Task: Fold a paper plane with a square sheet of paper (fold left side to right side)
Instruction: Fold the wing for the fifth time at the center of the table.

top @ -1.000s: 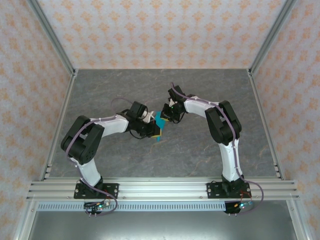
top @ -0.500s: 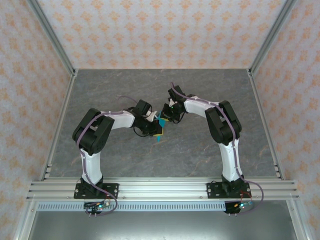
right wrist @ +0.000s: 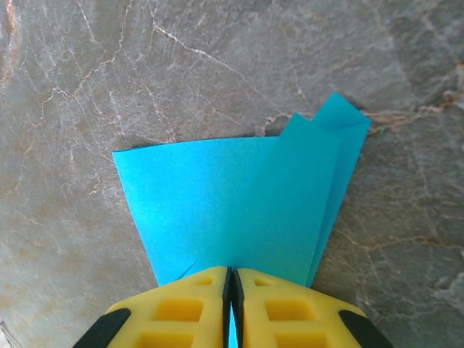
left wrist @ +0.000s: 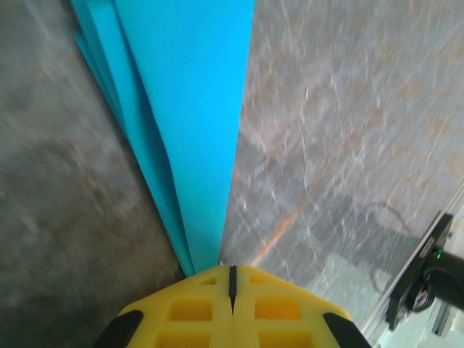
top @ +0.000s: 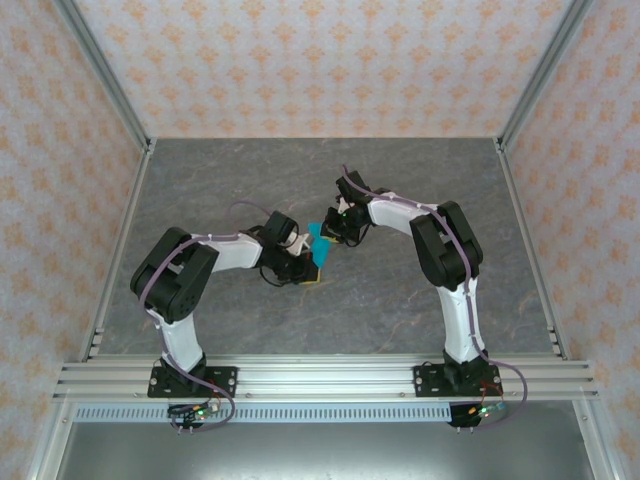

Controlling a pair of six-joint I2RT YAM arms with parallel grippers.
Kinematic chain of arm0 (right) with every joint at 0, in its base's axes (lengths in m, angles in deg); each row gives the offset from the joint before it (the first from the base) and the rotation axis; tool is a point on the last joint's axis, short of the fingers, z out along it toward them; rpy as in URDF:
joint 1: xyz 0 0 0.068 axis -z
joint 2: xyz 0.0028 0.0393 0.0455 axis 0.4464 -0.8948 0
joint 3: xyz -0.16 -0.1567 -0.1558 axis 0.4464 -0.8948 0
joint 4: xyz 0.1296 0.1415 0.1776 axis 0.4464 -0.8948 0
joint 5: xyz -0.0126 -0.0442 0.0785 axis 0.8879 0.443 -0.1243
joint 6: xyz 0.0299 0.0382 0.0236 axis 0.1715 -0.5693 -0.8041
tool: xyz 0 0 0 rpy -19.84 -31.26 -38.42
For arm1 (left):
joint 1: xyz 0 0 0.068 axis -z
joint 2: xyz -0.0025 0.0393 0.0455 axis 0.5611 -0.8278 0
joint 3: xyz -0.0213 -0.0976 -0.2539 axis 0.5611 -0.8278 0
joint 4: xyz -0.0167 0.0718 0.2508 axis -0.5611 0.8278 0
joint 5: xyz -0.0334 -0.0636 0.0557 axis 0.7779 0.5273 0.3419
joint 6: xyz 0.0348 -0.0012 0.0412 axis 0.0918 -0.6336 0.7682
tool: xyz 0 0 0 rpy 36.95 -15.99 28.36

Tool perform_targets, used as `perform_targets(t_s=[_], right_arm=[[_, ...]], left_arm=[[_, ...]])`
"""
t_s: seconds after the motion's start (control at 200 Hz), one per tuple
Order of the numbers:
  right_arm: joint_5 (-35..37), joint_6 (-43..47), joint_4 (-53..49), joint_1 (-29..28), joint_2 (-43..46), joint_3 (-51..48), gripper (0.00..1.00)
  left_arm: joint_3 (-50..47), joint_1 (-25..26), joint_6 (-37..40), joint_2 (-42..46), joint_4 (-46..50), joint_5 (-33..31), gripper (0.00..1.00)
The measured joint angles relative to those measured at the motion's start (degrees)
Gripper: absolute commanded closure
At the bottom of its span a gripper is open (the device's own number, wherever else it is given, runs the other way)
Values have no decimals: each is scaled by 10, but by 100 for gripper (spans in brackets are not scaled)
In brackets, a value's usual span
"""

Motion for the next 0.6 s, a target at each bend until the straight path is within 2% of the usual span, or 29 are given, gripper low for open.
perform_targets(t_s=[0.08, 0.365, 0.495, 0.6], right_arm=[[0, 0, 0, 0, 0, 0, 85], [-2, 4, -2, 0, -1, 3, 82], [1, 13, -2, -1, 3, 6, 75], [14, 19, -6, -2, 11, 6, 70]], left_arm=[[-5, 17, 7, 5, 13, -4, 96], [-21, 26, 8, 37, 49, -11, 96], [-21, 19, -2, 100, 61, -31, 95], [-21, 0, -14, 164, 61, -61, 89]])
